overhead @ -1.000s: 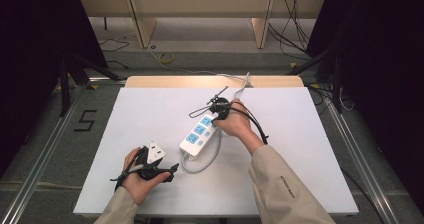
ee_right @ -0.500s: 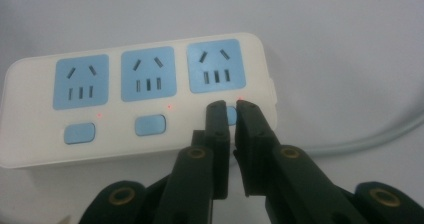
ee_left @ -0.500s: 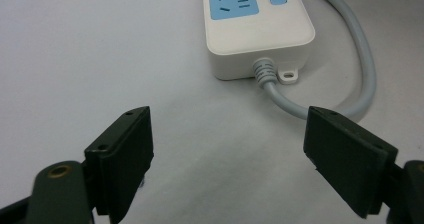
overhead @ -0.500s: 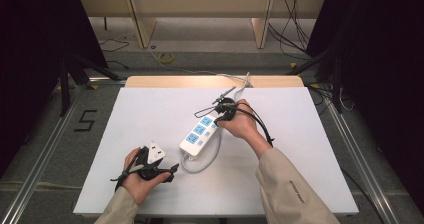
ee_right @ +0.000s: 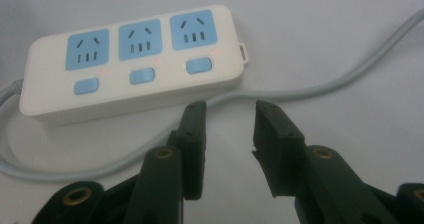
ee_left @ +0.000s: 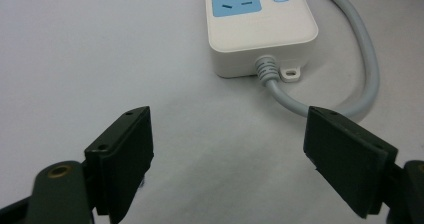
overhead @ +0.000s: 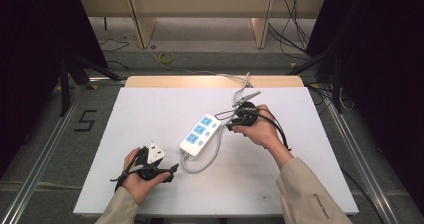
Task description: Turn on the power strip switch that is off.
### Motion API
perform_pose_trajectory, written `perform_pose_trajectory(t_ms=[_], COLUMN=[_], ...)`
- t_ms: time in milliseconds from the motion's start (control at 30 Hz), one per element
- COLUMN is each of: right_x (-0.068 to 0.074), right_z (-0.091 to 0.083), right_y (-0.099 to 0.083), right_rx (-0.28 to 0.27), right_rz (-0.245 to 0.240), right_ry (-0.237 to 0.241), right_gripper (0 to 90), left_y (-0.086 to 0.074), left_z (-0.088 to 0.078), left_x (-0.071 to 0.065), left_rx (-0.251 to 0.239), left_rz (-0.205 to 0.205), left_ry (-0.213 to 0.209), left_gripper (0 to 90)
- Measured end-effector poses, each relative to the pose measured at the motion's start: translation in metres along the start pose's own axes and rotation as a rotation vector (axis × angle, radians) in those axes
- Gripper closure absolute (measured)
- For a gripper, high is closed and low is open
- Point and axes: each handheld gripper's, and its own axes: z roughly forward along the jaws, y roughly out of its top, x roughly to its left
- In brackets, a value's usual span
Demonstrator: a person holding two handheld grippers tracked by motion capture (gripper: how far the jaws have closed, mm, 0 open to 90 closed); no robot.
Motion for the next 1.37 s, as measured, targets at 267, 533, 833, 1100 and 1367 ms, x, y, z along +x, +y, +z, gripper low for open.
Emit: perform_pose_trajectory(t_ms=[267, 533, 833, 1100, 1367], right_x=[-0.006, -0.013, -0.017, -0.013, -0.010], right_z=[-0.022, -0.046, -0.067, -0.077, -0.077], right_y=[-0.032, -0.075, -0.128, -0.156, -0.161], right_rx=[-0.043, -0.102, -0.146, -0.176, -0.208], right_rz=[0.023, 0.055, 0.080, 0.095, 0.101], right_ry=[0.000, -0.023, -0.071, -0.085, -0.090], right_gripper=[57.2, 49.4, 46.9, 44.4, 41.0], left_y=[-0.001, -0.001, -0.002, -0.002, -0.003], left_z=[0.000, -0.001, 0.000, 0.000, 0.002], left_x=[0.001, 0.001, 0.001, 0.001, 0.005], left_rx=[0.002, 0.003, 0.005, 0.007, 0.006], left_rz=[0.000, -0.004, -0.006, -0.007, -0.020], left_ry=[0.004, 0.007, 0.008, 0.008, 0.009], left_gripper=[19.8, 19.7, 19.7, 19.6, 18.5])
